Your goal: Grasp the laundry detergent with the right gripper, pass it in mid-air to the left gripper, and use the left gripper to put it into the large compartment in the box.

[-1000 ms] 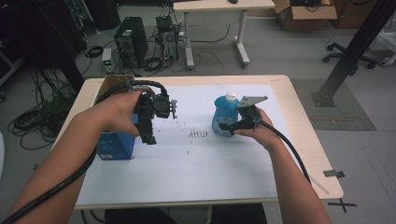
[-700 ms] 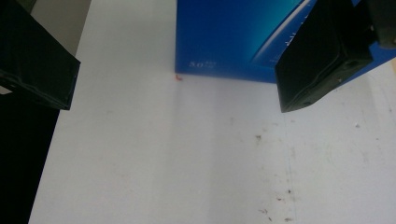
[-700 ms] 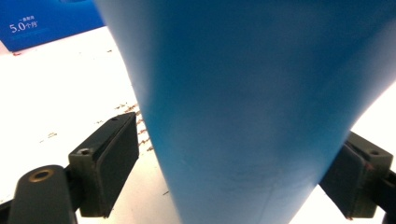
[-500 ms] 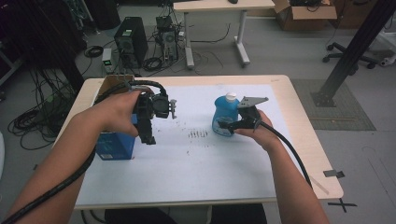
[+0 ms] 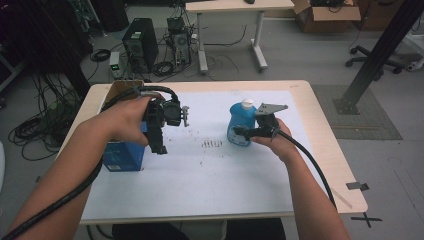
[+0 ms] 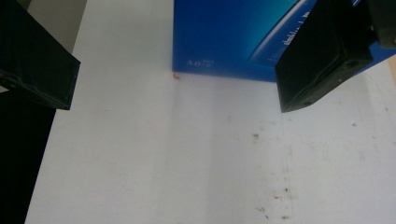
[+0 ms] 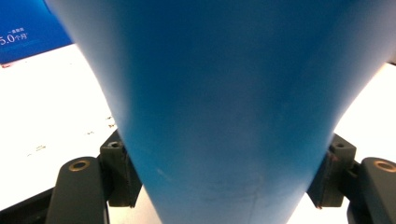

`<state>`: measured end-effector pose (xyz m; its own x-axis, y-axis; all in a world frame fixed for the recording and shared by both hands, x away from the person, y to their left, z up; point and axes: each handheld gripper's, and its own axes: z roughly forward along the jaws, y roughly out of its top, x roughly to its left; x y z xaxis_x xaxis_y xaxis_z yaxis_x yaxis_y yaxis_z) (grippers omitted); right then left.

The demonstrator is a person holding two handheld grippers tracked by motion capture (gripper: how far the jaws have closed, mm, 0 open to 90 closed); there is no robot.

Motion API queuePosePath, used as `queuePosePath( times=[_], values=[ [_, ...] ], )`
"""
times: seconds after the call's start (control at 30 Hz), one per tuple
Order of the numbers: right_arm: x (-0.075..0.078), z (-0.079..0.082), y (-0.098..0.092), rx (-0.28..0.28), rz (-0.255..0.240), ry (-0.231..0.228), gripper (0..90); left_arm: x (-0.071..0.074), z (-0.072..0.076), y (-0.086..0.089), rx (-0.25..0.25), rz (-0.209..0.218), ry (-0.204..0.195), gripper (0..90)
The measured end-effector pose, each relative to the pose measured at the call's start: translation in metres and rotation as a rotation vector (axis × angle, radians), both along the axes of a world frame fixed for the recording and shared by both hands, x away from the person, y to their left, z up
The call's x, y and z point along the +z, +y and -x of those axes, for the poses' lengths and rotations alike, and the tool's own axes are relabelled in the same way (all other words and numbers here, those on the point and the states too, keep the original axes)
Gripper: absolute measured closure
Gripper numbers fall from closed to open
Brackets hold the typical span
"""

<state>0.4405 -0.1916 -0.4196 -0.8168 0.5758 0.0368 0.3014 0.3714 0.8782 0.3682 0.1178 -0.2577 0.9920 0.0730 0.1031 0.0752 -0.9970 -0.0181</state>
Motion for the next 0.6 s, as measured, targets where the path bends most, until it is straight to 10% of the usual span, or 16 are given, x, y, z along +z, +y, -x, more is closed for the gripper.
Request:
queuePosePath(
  times=[0.6],
  values=[
    [-0.0023, 0.003, 0.0027, 0.028, -0.021, -0.031, 44.5, -0.0004, -0.0001, -0.0052, -0.005, 0.003, -0.001, 0.2]
  ],
)
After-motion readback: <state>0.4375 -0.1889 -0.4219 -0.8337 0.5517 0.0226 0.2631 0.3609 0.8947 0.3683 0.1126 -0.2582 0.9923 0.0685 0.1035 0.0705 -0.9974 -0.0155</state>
